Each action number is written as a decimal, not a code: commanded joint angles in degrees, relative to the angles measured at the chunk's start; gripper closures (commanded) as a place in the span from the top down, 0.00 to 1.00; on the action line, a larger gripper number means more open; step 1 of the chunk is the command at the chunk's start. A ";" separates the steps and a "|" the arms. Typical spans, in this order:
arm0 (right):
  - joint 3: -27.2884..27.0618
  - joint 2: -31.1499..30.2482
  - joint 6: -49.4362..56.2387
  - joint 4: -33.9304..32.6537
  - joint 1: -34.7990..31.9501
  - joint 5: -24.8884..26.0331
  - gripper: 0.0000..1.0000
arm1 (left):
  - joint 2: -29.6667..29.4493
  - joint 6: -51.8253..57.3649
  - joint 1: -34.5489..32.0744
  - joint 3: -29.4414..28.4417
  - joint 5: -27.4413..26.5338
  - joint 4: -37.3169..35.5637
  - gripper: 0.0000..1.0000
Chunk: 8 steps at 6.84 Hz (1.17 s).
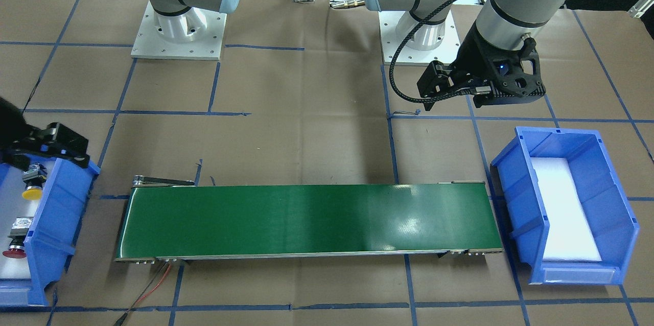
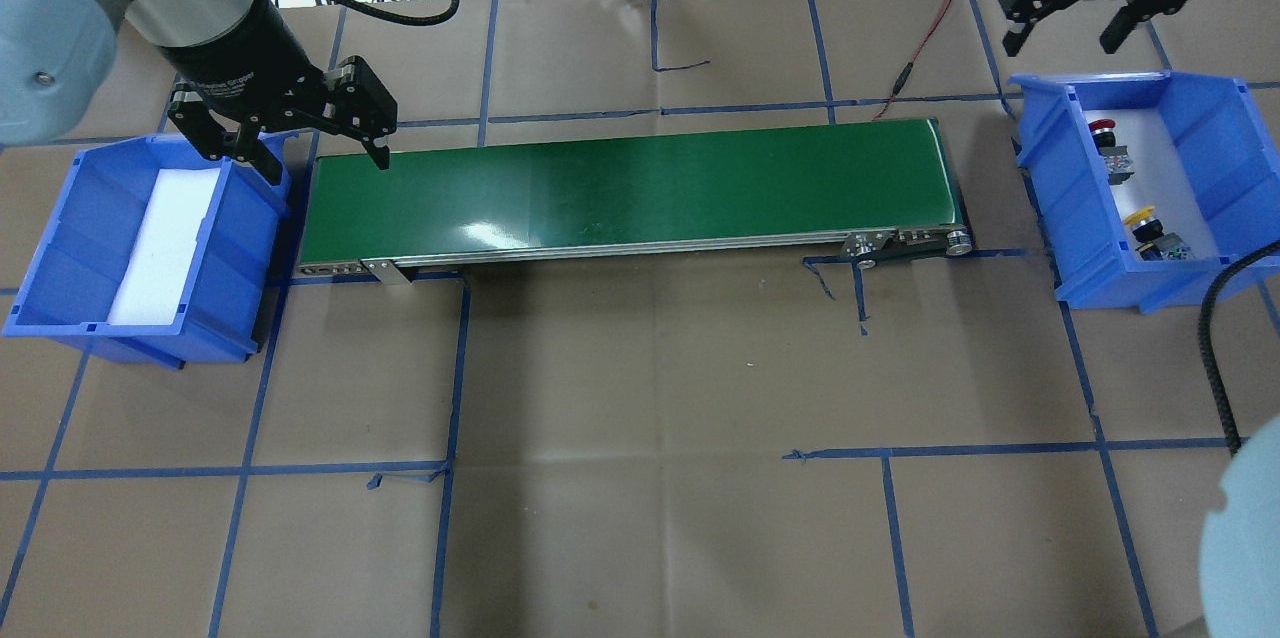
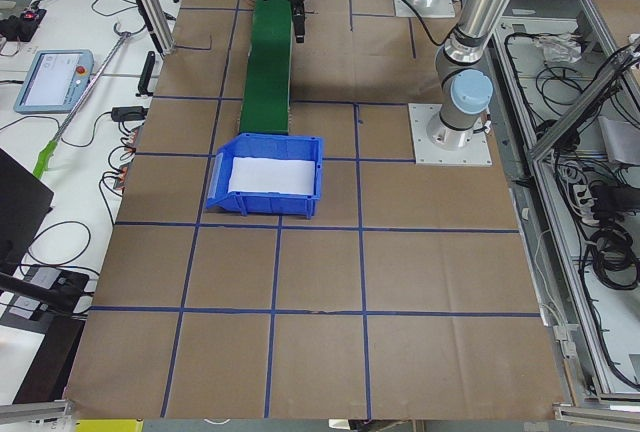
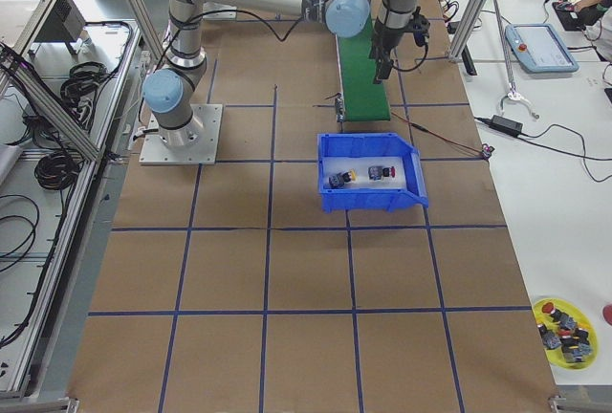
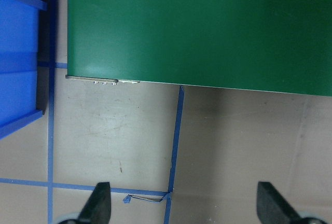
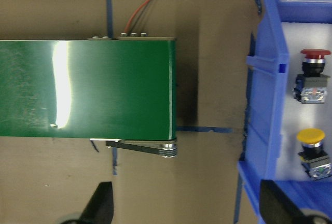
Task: Transport two buttons from left to right
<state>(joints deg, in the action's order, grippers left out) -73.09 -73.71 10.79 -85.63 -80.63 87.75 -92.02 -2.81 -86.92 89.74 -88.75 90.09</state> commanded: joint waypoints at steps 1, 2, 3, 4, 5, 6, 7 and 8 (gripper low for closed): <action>-0.65 -3.62 -9.89 0.55 -12.83 0.14 1.00 | 0.00 0.09 0.00 0.00 -0.02 0.00 1.00; -1.78 -3.81 -12.09 0.55 -16.19 0.23 1.00 | 0.00 0.09 0.00 0.00 -0.02 0.00 1.00; -4.92 -6.59 -12.29 0.20 -16.49 0.06 1.00 | 0.00 0.09 0.09 0.00 -0.02 0.00 1.00; -10.52 -10.88 -12.37 -1.72 -16.49 -0.21 0.99 | 0.00 0.18 0.09 0.00 -0.02 0.00 1.00; -16.32 -14.84 -11.51 -8.44 -15.71 0.14 1.00 | 0.00 0.18 0.00 0.00 -0.02 0.00 1.00; -19.86 -16.80 -10.63 -10.94 -14.31 0.14 1.00 | 0.09 0.18 0.09 0.00 -0.02 0.00 1.00; -20.59 -17.25 -10.36 -10.71 -11.68 -0.12 1.00 | 0.00 0.26 0.09 0.00 -0.02 0.00 1.00; -20.25 -17.43 -10.35 -10.70 -11.48 -0.29 1.00 | 0.00 0.26 0.09 0.00 -0.02 0.00 1.00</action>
<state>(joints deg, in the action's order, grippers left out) -92.79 -90.50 0.24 -95.93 -93.23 87.66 -91.99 -2.58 -86.85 89.74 -88.77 90.09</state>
